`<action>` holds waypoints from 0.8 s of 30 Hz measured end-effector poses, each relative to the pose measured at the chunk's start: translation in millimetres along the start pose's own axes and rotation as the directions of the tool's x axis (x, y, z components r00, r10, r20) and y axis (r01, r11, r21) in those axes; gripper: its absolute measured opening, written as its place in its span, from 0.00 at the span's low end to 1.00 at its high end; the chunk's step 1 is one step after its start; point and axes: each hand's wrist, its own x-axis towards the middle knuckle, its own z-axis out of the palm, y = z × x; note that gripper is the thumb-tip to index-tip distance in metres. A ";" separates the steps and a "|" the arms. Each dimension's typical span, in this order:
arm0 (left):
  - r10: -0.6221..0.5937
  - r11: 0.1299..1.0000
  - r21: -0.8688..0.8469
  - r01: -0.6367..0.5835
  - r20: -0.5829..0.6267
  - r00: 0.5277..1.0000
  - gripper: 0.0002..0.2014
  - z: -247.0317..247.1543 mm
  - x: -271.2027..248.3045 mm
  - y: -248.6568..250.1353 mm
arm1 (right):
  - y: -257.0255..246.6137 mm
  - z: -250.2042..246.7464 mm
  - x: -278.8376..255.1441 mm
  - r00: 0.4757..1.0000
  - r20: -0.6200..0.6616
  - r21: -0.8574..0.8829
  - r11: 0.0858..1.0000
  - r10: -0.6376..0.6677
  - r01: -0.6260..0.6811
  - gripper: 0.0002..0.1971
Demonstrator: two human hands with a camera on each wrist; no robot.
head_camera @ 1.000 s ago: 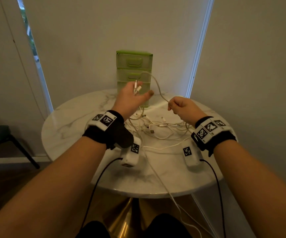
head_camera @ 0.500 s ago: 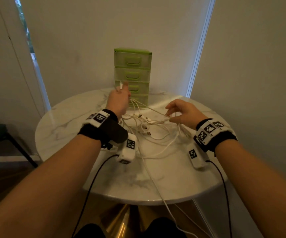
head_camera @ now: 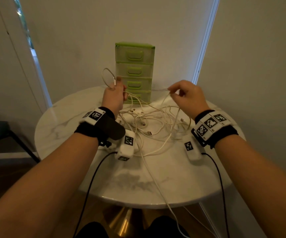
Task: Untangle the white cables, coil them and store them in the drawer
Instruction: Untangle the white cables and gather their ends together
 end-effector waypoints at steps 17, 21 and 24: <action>0.079 0.990 -0.112 -0.081 -0.021 0.997 0.14 -21.9 5.8 17.7 | 8.8 11.0 0.5 0.963 0.166 -0.341 0.929 0.213 -0.146 0.14; 0.059 0.988 -0.142 -0.057 0.013 0.998 0.12 -17.7 0.4 16.6 | -26.7 22.3 2.0 0.960 0.148 0.124 0.958 0.238 -0.257 0.08; 0.089 0.984 -0.160 -0.077 0.069 0.994 0.10 -14.3 -4.2 23.6 | -29.5 36.6 0.4 0.871 0.369 -0.192 0.944 0.324 -0.270 0.16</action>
